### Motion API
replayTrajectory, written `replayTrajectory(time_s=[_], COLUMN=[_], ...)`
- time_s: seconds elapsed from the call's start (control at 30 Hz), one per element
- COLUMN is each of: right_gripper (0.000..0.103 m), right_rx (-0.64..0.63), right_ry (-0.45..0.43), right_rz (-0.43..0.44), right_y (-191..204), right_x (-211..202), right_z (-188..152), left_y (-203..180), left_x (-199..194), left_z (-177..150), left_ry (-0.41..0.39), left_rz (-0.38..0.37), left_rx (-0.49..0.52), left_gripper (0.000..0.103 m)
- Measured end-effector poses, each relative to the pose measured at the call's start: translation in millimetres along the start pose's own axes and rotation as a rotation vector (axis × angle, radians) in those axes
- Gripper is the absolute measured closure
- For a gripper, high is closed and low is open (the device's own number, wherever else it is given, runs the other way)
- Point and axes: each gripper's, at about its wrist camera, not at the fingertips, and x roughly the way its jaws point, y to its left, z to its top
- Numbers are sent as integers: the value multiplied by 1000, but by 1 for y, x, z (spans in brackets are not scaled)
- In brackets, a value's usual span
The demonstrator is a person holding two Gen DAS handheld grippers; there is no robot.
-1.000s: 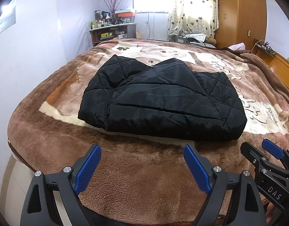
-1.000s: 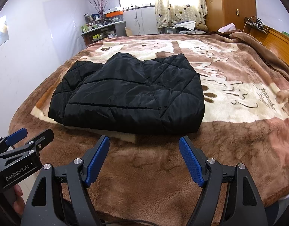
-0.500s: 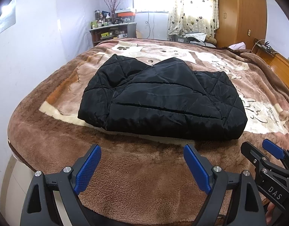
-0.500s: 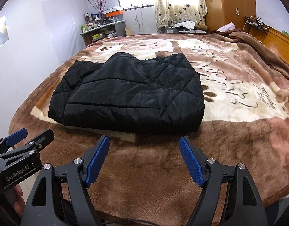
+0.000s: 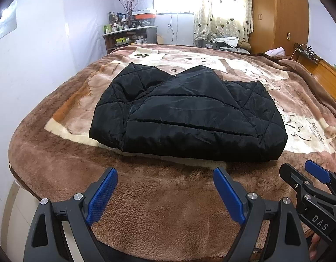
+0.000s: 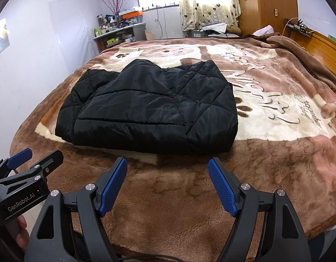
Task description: Fold large clothes
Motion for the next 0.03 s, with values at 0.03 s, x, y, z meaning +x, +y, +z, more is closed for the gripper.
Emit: replayTrajectory(time_s=[0.03], right_gripper=[27], right_rx=[0], right_ry=[0], right_rz=[-1], right_y=[0], right_x=[0], right_z=[1], left_y=[-1], left_x=[0], left_z=[0], left_ry=[3], left_rz=[-4], left_rx=[3], left_gripper=[14])
